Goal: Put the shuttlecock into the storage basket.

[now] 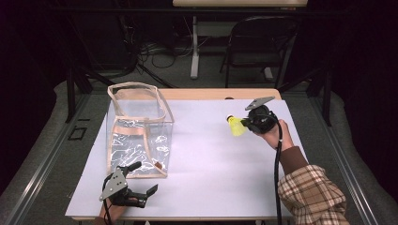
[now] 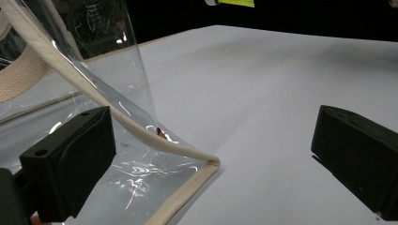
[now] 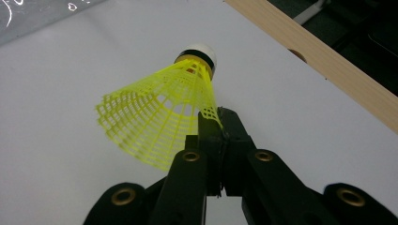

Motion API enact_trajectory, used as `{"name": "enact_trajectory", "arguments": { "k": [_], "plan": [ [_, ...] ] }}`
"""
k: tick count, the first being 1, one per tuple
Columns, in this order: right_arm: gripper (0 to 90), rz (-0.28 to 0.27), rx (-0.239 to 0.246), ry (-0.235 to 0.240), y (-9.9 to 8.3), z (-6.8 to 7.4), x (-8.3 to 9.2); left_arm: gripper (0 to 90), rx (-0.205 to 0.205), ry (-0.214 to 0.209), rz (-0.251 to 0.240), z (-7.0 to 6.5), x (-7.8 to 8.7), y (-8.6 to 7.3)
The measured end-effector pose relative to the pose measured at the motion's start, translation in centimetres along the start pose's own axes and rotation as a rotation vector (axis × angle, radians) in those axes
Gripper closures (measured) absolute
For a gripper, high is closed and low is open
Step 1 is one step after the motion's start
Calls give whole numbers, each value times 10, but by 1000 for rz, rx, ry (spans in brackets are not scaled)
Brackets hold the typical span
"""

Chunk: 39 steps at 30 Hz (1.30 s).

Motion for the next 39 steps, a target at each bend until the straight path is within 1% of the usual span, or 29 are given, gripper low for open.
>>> {"name": "enact_trajectory", "arguments": {
  "k": [14, 21, 25, 29, 39],
  "plan": [
    [892, 14, 21, 11, 15, 3, 2, 0, 0, 0, 0, 0, 0, 0],
    [892, 10, 26, 15, 25, 5, 5, 0, -3, -4, 3, 0, 0, 0],
    [892, -2, 30, 16, 31, 6, 6, 0, -3, -4, 4, 0, 0, 0],
    [893, -9, 44, 17, 37, 8, 8, 0, -3, -5, 3, 0, 0, 0],
    [893, -30, 55, 20, 57, 12, 13, 0, -2, -2, 2, 0, 0, 0]
  ]
}}
Point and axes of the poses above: each handheld gripper's, and its own axes: x roughly backward along the jaws, y roughly out of its top, z roughly to its left, the point moved 10 cm from there along -x, roughly forward along the jaws, and after that the axes turned 7 degrees about z, right-handed, at the moved point
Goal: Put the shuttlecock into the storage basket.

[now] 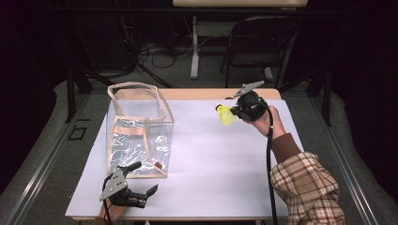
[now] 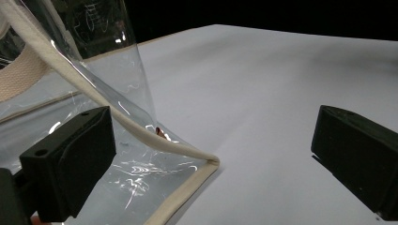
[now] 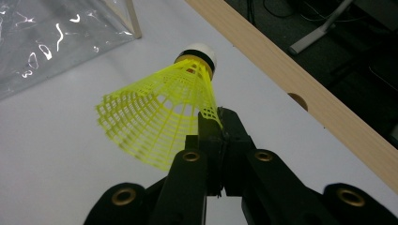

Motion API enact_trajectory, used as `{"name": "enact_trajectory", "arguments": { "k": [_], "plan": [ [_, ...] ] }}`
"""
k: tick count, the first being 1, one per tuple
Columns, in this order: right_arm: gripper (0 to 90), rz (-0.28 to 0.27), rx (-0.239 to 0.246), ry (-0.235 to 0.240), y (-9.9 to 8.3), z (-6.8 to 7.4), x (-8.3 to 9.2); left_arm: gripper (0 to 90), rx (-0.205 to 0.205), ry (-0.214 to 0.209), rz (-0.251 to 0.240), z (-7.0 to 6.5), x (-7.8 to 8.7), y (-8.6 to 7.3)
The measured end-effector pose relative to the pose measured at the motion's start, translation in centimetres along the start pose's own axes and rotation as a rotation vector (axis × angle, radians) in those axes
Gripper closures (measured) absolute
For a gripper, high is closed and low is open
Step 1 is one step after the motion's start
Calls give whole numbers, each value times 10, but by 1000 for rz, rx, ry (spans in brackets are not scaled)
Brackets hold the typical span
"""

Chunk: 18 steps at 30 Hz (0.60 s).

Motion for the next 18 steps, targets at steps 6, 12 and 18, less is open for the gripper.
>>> {"name": "enact_trajectory", "arguments": {
  "k": [6, 12, 18],
  "plan": [
    [893, -13, 5, 4, 9, 2, 0, 0, 0, 0, -1, 0, 0, 0],
    [893, -21, 3, 9, 17, 3, 0, 0, 0, 0, -1, 0, 0, 0],
    [893, -38, 6, 13, 25, 6, 0, 0, 0, 1, -1, 0, 0, 0]
  ]
}}
Point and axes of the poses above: each handheld gripper's, and its own axes: x roughly backward along the jaws, y roughly out of its top, z roughly to its left, the point moved 10 cm from there along -x, roughly forward along the jaws, and after that the axes turned 7 degrees about z, right-handed, at the moved point
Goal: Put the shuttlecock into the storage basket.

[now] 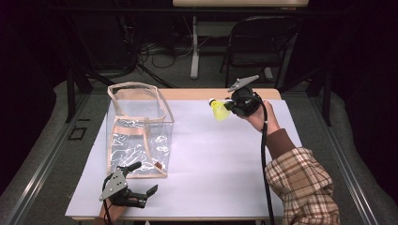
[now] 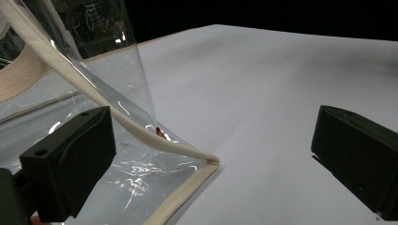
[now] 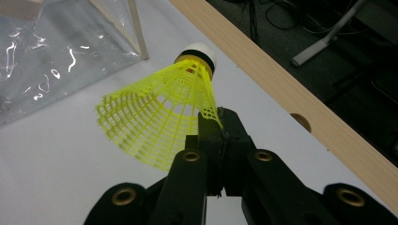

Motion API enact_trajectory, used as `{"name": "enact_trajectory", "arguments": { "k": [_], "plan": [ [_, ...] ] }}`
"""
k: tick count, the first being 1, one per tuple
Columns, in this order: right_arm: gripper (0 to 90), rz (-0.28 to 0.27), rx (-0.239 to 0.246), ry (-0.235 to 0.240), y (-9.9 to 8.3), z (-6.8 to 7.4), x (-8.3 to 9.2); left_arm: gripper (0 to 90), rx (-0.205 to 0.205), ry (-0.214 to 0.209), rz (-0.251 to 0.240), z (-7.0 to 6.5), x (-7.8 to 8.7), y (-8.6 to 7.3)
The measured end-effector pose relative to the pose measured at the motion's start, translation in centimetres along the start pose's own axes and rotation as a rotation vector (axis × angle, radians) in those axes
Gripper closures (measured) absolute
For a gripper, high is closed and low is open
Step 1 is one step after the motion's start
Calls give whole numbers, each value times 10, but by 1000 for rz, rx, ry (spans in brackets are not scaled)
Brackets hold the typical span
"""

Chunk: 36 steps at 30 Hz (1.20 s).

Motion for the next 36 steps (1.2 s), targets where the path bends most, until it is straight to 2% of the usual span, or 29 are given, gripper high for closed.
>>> {"name": "enact_trajectory", "arguments": {
  "k": [36],
  "plan": [
    [893, -36, 50, 32, 43, 20, -9, 0, 0, 1, -1, 0, 0, 0]
  ]
}}
Point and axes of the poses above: each handheld gripper's, and its own axes: x roughly backward along the jaws, y roughly out of its top, z roughly to its left, the point moved 10 cm from there along -x, roughly forward along the jaws, and after that the axes turned 7 degrees about z, right-handed, at the moved point
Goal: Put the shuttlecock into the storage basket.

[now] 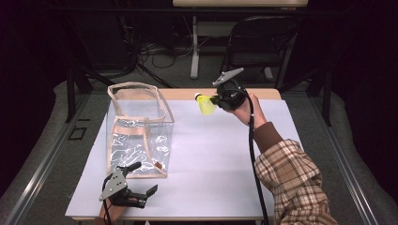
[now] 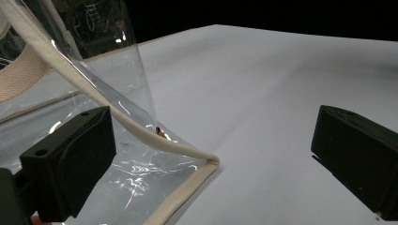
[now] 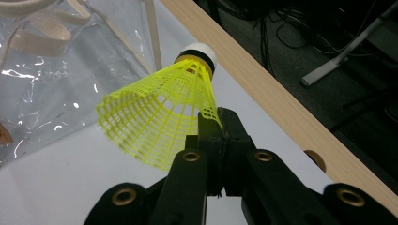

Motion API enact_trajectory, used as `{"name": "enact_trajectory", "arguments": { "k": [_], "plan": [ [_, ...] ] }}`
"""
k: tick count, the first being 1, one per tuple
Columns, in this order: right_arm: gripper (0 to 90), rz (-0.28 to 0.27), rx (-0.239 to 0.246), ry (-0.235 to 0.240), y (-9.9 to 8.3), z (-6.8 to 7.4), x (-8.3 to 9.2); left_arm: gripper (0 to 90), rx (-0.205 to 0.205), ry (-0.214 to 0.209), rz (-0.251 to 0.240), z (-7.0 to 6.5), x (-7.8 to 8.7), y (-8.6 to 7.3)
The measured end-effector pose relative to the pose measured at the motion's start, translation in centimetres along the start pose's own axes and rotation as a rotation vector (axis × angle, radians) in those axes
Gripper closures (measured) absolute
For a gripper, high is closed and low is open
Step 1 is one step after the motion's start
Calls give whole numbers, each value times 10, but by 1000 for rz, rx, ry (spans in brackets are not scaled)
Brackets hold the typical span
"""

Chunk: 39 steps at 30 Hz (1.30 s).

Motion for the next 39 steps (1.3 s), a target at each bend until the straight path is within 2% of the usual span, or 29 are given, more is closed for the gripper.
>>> {"name": "enact_trajectory", "arguments": {
  "k": [39],
  "plan": [
    [892, -26, 56, 32, 44, 26, -3, 0, 2, -5, 2, -1, 1, 0]
  ]
}}
Point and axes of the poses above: each handheld gripper's, and its own axes: x roughly backward along the jaws, y roughly out of its top, z roughly to its left, the point moved 10 cm from there along -x, roughly forward along the jaws, and after that the axes turned 7 degrees about z, right-handed, at the moved point
